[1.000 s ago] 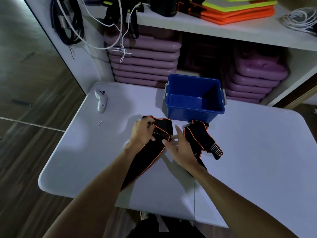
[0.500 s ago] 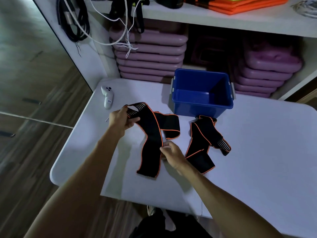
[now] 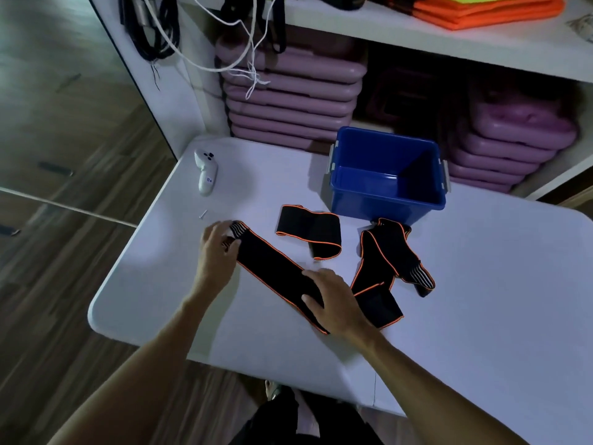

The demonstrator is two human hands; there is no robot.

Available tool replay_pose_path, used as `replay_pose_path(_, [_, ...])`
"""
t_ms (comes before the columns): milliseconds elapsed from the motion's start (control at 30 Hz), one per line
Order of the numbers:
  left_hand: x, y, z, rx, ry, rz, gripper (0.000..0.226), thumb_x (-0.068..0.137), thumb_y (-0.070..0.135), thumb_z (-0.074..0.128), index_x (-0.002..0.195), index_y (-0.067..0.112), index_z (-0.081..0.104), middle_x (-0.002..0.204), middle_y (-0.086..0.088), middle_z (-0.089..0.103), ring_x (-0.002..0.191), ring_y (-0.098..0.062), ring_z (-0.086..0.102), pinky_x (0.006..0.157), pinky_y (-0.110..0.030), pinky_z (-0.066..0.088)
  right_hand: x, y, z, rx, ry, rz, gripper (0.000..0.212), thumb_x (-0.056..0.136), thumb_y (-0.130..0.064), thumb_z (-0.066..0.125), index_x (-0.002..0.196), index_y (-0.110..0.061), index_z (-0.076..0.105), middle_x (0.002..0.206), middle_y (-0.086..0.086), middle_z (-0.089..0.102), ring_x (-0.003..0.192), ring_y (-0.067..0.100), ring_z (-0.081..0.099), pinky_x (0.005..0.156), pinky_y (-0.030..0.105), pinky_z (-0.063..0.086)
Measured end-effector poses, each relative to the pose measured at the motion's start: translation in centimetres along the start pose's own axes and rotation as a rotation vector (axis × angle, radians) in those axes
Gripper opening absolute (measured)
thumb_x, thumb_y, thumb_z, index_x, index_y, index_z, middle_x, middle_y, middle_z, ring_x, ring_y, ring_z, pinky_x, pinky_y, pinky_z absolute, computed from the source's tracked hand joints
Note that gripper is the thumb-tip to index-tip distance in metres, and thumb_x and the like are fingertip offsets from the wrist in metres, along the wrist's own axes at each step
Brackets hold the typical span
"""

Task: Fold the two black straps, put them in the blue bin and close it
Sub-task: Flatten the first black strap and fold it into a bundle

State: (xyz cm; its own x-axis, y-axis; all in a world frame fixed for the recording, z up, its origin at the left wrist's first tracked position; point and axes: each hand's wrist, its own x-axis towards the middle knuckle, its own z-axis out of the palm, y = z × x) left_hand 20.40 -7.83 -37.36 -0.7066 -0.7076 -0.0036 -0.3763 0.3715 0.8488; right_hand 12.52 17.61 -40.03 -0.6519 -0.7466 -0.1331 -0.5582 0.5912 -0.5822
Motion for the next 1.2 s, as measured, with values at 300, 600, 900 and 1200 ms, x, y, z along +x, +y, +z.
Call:
replay_pose_path(300, [-1.4,-2.5,5.1,0.625,-0.438,-0.025,0.076,0.096,0.041,0.048,0.153,0.012,0.007,0.161,-0.016,-0.007,0.149,-0.033,-0.005,0.117,-0.054,0.010,-2.1,1.5,-0.3,-0.279,-0.172,-0.113,0.053,0.095,-0.040,0.052,0.144,-0.023,0.042,0.146,0.007,0.036,0.133,0.029,0.036,0.107,0.043,0.041])
replay_pose_path(600, [0.8,6.2,8.9,0.668,-0.266,0.342,0.066,0.080,0.010,0.057,0.142,0.016,0.037,0.144,-0.013,0.036,0.129,-0.036,0.038,0.099,-0.048,0.038,-0.4,2.9,-3.3,0.355,0.140,0.071,0.036,0.094,-0.041,0.046,0.120,-0.022,0.059,0.116,-0.006,0.060,0.110,0.010,0.059,0.093,0.028,0.050])
replay_pose_path(900, [5.4,10.3,14.0,1.057,-0.570,0.399,0.089,0.075,0.010,0.064,0.150,0.017,0.016,0.150,-0.012,0.033,0.140,-0.037,0.024,0.114,-0.050,0.021,0.6,8.5,-9.9,0.486,0.114,0.299,0.016,0.095,-0.019,0.058,0.107,-0.026,0.065,0.091,-0.006,0.067,0.082,0.006,0.064,0.069,0.015,0.048])
replay_pose_path(1200, [0.6,5.9,8.0,0.662,-0.207,0.645,0.028,0.067,0.002,0.058,0.089,0.019,0.059,0.097,-0.005,0.056,0.091,-0.025,0.053,0.073,-0.033,0.039,1.6,7.5,-9.8,0.487,0.140,0.185,0.020,0.095,-0.017,0.055,0.114,-0.021,0.063,0.096,0.000,0.068,0.086,0.007,0.065,0.075,0.022,0.055])
